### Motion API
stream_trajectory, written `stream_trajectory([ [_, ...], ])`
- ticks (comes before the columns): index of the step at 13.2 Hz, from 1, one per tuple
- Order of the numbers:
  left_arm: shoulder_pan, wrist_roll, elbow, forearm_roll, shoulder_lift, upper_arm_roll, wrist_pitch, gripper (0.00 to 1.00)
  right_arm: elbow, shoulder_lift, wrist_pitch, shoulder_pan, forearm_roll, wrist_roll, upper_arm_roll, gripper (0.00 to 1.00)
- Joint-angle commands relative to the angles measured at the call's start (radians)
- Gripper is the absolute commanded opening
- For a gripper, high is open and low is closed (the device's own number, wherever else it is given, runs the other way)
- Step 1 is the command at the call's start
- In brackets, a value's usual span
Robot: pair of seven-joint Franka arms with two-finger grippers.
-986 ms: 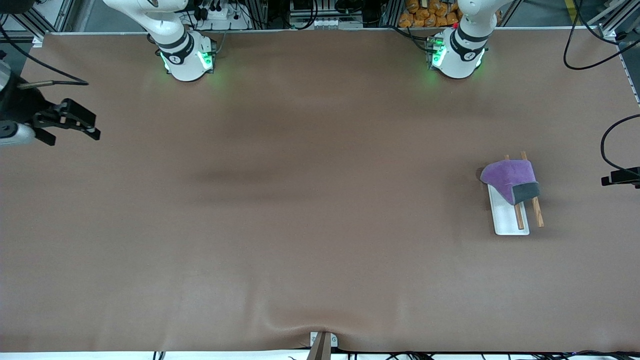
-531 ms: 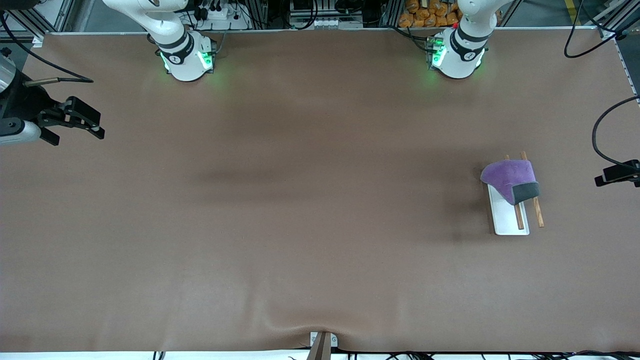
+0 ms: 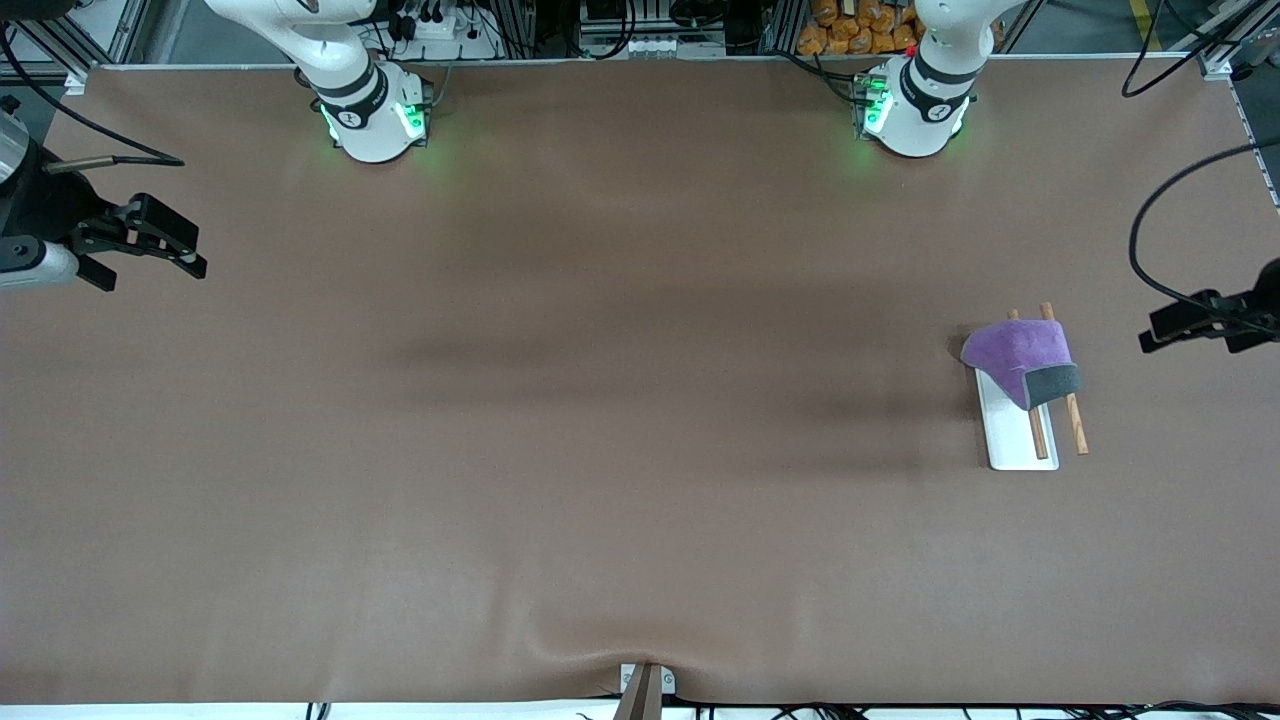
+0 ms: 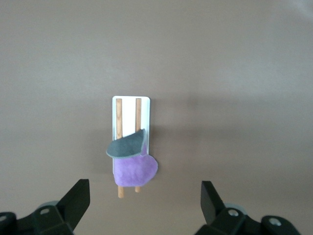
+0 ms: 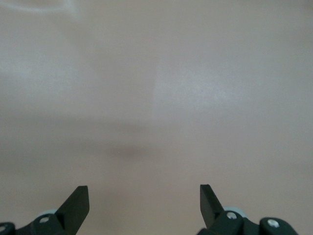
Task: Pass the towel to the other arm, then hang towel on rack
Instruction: 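Open the left gripper and draw it back from the rack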
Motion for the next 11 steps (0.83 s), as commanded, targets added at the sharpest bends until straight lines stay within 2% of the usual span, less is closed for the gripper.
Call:
stream_trajectory([
  [1, -0.033, -0.032, -0.033, 0.012, -0.076, -0.008, -0.025, 1.0, 0.024, 0.011, -0.007, -0.001, -0.029, -0.002, 0.002, 1.0],
  [2, -0.068, -0.034, -0.033, 0.012, -0.096, 0.022, -0.035, 1.0, 0.024, 0.011, -0.007, -0.001, -0.04, -0.002, 0.002, 1.0],
  [5, -0.26, -0.032, -0.04, 0.0, -0.137, 0.216, -0.072, 1.0, 0.022, 0.011, -0.005, -0.01, -0.043, -0.002, -0.003, 1.0],
  [8, -0.408, -0.031, -0.117, -0.014, -0.203, 0.354, -0.065, 1.0, 0.022, 0.011, -0.005, -0.014, -0.043, -0.002, -0.003, 1.0],
  [9, -0.445, -0.031, -0.138, -0.015, -0.219, 0.392, -0.057, 1.0, 0.022, 0.011, -0.004, -0.015, -0.043, -0.002, -0.003, 1.0],
  [11, -0.455, -0.029, -0.151, -0.038, -0.225, 0.406, -0.055, 1.0, 0.022, 0.011, -0.005, -0.018, -0.041, -0.002, -0.003, 1.0],
])
